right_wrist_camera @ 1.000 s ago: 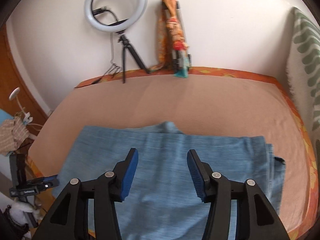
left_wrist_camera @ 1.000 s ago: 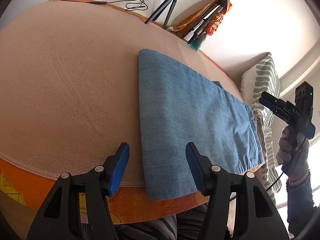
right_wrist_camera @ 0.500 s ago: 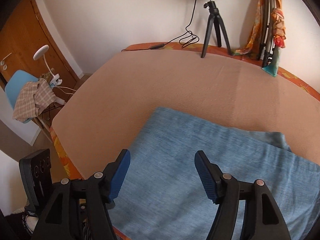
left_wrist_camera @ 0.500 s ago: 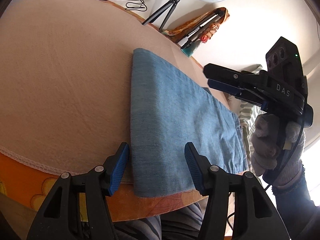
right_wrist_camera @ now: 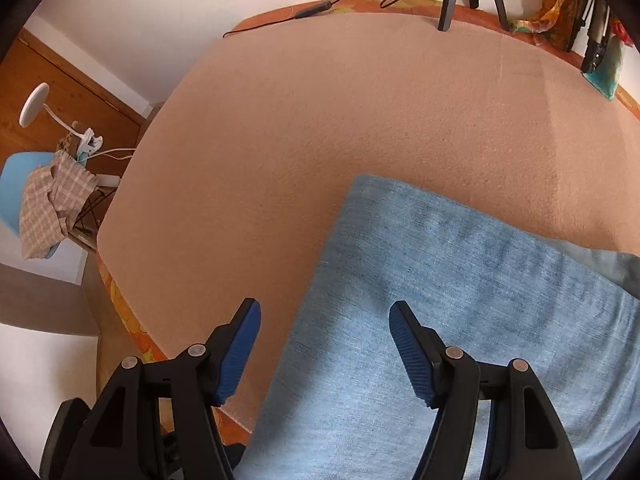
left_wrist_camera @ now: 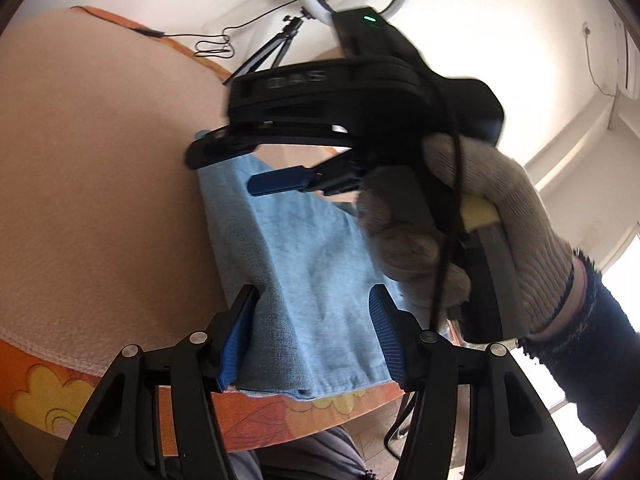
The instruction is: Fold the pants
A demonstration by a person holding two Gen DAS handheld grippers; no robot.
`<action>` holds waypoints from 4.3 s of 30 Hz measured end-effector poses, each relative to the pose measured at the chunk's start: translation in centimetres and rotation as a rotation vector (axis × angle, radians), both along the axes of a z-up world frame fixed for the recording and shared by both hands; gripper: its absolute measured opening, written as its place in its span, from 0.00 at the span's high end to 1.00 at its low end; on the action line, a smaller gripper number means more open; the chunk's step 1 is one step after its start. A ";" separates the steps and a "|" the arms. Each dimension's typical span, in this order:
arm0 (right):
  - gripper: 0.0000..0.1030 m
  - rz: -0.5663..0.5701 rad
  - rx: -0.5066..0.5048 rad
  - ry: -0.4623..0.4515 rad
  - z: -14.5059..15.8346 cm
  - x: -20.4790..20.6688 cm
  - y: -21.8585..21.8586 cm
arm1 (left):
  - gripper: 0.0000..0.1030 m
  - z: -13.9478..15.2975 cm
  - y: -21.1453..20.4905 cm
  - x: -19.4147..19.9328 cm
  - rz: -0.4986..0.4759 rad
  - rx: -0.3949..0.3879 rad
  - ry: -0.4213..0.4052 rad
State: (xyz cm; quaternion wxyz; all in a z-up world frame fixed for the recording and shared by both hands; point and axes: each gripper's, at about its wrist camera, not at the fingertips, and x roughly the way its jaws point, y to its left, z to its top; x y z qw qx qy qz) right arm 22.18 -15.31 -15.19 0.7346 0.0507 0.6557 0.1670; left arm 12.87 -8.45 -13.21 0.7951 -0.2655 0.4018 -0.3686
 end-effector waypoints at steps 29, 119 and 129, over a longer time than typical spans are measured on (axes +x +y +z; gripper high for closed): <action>0.97 -0.087 0.108 -0.118 0.9 -4.0 -7.7 | 0.46 1.1 -4.3 0.3 -0.126 0.079 -0.021; 0.75 -0.629 -0.041 -0.258 -1.1 -19.7 -43.6 | 0.37 3.0 -25.9 -0.1 -0.474 0.522 -0.192; 0.33 -0.599 0.000 -0.256 -1.3 -19.8 -44.3 | 0.32 1.7 -26.2 0.4 -0.461 0.578 -0.165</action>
